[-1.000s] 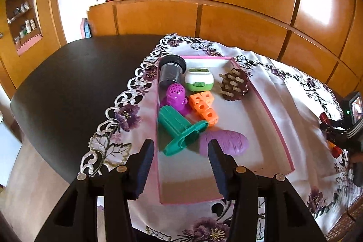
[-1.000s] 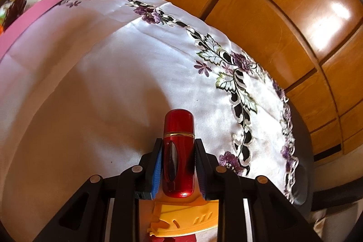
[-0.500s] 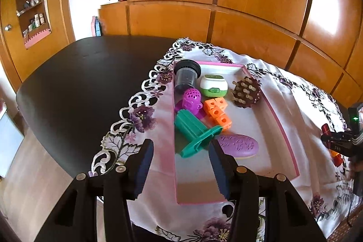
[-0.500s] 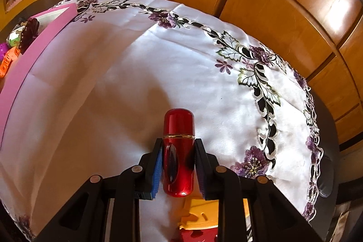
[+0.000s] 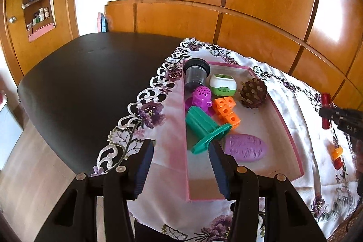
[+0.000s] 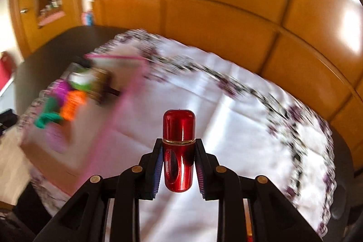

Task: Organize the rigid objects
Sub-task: 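Carry the red cylinder into the tray and release it with the right tool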

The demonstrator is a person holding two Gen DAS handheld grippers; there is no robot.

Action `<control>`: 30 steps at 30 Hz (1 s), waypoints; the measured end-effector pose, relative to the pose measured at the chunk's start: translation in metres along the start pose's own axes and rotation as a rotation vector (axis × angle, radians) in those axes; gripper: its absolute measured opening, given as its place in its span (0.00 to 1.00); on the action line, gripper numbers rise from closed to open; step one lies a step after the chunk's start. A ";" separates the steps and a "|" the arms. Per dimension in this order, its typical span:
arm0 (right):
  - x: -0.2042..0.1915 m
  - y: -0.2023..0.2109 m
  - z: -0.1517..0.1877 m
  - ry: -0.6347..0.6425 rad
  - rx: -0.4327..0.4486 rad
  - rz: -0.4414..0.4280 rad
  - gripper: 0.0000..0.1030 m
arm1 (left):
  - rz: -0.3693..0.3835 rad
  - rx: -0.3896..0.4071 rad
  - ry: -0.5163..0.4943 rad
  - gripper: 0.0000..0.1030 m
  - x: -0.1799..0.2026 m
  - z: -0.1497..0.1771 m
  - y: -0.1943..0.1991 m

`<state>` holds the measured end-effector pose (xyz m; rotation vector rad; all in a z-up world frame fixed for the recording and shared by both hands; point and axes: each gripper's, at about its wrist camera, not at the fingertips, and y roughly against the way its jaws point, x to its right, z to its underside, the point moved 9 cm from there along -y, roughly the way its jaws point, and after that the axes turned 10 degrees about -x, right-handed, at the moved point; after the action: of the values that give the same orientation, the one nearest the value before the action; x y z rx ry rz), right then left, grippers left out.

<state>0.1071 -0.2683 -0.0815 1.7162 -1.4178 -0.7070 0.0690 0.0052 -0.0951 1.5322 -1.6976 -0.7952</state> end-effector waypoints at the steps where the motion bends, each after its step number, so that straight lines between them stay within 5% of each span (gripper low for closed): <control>1: -0.011 0.000 -0.005 0.012 0.006 -0.020 0.25 | -0.003 -0.002 0.004 0.50 -0.002 0.001 -0.001; 8: -0.094 -0.022 -0.039 0.115 0.004 -0.106 0.25 | -0.013 -0.001 0.029 0.50 -0.013 0.002 0.000; 15: -0.136 -0.088 -0.017 0.124 -0.191 -0.117 0.25 | -0.018 -0.003 0.045 0.50 -0.021 0.003 0.000; 30: -0.178 -0.075 0.021 0.179 -0.185 -0.220 0.25 | -0.031 -0.010 0.058 0.50 -0.024 0.005 -0.004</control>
<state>0.0906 -0.0945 -0.1667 1.7559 -1.0199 -0.7567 0.0687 0.0287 -0.1037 1.5633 -1.6286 -0.7667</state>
